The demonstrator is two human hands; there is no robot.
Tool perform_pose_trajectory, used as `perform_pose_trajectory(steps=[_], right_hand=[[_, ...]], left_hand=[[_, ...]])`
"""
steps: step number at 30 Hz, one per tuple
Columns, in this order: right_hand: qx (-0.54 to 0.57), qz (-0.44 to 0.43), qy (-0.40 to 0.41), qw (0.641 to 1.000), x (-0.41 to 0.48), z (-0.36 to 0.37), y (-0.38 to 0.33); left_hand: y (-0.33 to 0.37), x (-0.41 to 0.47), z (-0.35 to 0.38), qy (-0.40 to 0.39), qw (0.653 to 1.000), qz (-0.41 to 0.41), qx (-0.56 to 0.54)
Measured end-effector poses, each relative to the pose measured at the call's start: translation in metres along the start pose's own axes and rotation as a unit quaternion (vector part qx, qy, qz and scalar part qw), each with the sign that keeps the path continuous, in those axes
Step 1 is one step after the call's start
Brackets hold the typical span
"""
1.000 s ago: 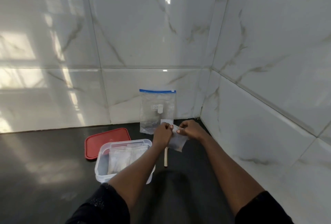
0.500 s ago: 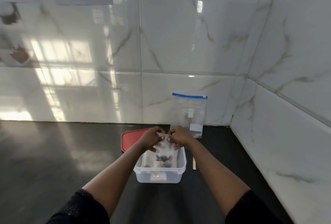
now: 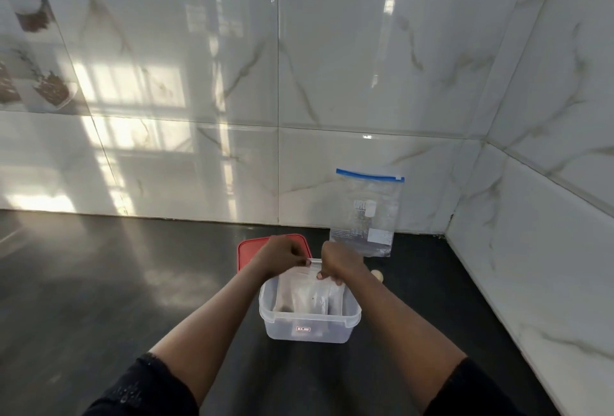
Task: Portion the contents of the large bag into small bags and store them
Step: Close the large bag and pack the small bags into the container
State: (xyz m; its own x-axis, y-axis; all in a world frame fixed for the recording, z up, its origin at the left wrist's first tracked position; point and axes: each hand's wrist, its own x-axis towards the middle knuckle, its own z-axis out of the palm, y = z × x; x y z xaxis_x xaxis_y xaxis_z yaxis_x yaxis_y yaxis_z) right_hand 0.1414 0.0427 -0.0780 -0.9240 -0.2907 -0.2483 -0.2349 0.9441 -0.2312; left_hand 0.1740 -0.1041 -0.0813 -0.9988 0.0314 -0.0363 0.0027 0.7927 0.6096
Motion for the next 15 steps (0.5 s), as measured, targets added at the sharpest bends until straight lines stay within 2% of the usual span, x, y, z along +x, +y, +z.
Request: perform_pose_trajectory(steps=[3,6,11,15], right_hand=[[0.050,0.018,0.048,0.997,0.020,-0.011,0.001],[0.121,0.028,0.084,0.989,0.041,-0.013,0.001],[0.171,0.012,0.017,0.985,0.072,-0.007,-0.009],[0.134,0.018,-0.052,0.989,0.092,-0.002,-0.021]], left_hand=[[-0.015,0.008,-0.015,0.086,0.990,-0.052,-0.095],[-0.044,0.021,-0.017,0.114,0.973,-0.166,-0.114],[-0.078,0.035,-0.007,0.082,0.941,-0.311,-0.104],[-0.098,0.046,0.003,0.080,0.920,-0.359,-0.137]])
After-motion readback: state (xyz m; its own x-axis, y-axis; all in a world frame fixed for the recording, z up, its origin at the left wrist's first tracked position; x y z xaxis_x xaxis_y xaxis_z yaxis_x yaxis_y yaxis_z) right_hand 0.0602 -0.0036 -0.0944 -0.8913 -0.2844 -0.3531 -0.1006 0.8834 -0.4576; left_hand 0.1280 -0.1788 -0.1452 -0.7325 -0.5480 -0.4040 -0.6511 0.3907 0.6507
